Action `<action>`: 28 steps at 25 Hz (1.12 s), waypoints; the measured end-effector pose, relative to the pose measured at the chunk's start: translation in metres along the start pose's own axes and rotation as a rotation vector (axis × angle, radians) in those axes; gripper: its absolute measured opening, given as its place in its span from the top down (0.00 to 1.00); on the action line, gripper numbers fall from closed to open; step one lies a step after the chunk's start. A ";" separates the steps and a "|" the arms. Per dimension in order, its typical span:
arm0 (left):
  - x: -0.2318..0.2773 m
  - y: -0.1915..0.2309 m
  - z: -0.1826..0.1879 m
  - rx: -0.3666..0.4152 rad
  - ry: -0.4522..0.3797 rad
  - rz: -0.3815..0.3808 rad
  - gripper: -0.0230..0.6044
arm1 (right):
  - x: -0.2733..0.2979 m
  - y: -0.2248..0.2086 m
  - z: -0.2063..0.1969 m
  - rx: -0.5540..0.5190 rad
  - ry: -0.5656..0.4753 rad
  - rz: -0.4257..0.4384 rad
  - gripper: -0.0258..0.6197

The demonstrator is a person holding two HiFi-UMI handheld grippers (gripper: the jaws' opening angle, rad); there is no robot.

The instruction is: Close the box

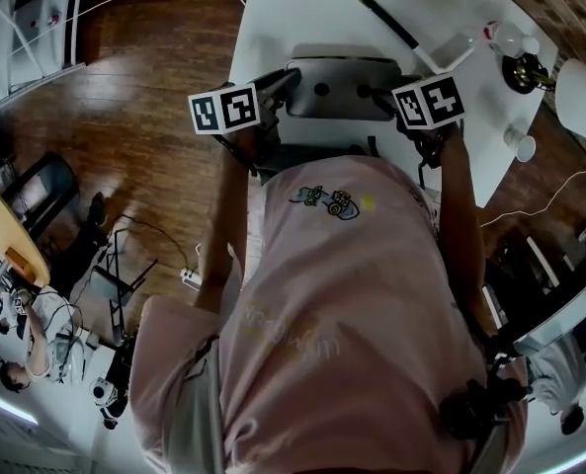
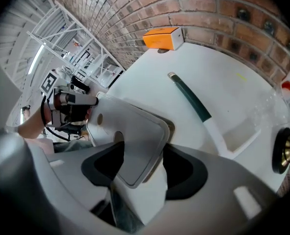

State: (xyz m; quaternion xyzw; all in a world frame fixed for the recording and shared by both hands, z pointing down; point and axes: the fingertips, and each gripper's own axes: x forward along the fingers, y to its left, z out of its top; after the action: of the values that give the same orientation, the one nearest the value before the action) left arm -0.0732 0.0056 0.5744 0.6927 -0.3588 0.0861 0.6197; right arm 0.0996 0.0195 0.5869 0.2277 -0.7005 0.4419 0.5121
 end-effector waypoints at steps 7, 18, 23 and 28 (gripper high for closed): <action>0.005 -0.008 0.005 0.067 0.023 0.034 0.82 | -0.012 -0.011 0.021 -0.280 -0.022 -0.293 0.48; 0.003 -0.006 -0.004 0.123 0.031 0.077 0.81 | -0.011 -0.016 0.024 -0.222 -0.161 -0.273 0.55; -0.013 -0.015 -0.002 0.292 0.017 0.110 0.76 | -0.012 -0.022 0.015 -0.205 -0.174 -0.287 0.54; -0.033 -0.032 0.017 0.475 -0.050 0.151 0.69 | -0.014 -0.030 0.009 -0.200 -0.200 -0.294 0.54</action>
State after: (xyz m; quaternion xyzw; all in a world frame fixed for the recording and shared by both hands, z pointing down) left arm -0.0835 0.0022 0.5270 0.7919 -0.3947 0.1969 0.4223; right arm 0.1230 -0.0051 0.5852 0.3184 -0.7473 0.2659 0.5191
